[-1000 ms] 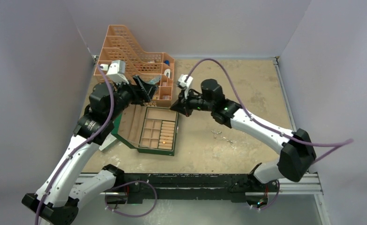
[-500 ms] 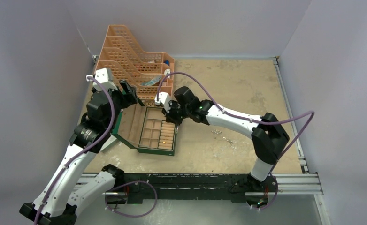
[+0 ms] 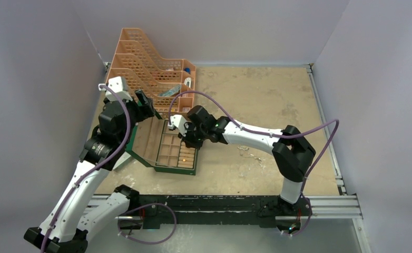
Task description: Organize the mixed jewelry
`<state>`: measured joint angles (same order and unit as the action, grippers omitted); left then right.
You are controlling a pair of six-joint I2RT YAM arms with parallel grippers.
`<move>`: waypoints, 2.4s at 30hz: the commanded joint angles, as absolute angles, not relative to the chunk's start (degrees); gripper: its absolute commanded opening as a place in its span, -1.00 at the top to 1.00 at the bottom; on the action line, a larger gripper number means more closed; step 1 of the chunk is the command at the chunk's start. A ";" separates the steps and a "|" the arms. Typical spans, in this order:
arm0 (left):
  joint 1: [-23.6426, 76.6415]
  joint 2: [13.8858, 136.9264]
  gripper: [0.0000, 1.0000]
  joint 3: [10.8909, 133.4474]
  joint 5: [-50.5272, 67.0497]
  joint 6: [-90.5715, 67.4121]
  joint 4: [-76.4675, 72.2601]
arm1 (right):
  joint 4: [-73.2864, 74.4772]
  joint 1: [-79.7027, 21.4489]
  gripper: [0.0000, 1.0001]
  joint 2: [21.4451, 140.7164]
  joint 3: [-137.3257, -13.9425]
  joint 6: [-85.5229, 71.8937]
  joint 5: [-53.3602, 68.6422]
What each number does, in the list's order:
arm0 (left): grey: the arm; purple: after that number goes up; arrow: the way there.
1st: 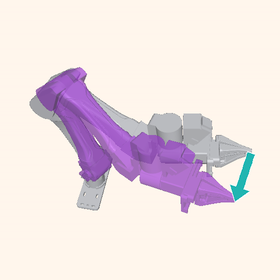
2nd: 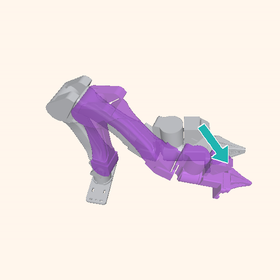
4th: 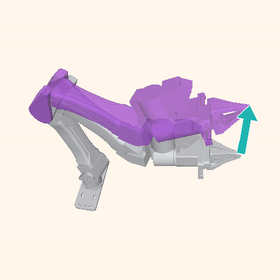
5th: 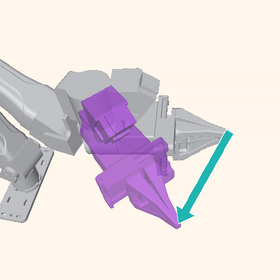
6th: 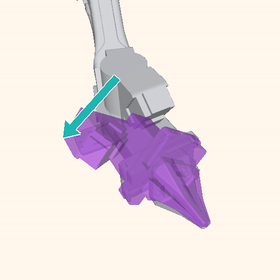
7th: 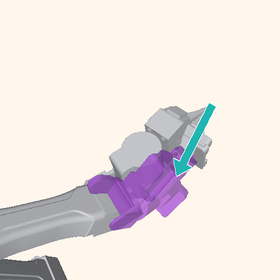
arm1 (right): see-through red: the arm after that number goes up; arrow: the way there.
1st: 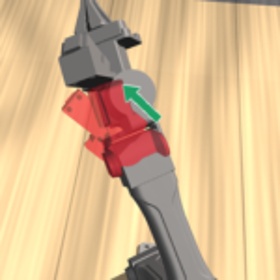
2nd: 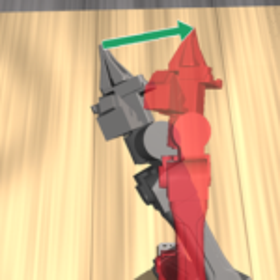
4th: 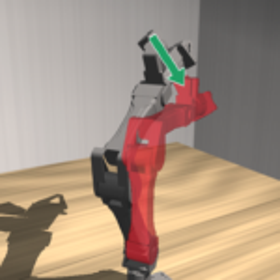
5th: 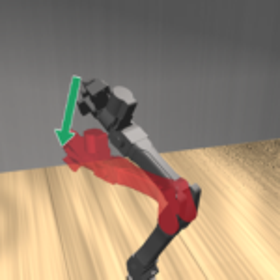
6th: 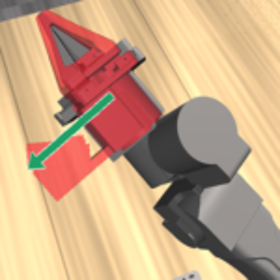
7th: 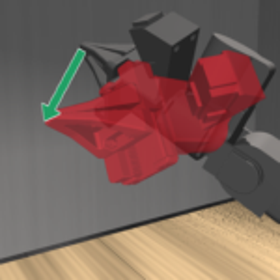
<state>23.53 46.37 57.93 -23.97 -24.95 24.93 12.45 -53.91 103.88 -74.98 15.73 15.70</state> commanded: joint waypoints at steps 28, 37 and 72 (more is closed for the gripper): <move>21.82 46.80 -0.47 57.92 -24.70 -28.11 24.35 | 13.75 -55.02 1.00 104.86 -76.90 20.12 17.44; 21.63 47.00 -0.47 57.92 -24.32 -28.12 24.35 | 14.15 -55.02 1.00 104.54 -77.20 20.73 16.55; 21.27 47.49 -0.47 57.95 -24.43 -28.12 24.53 | 14.37 -55.71 1.00 107.87 -77.21 19.93 13.21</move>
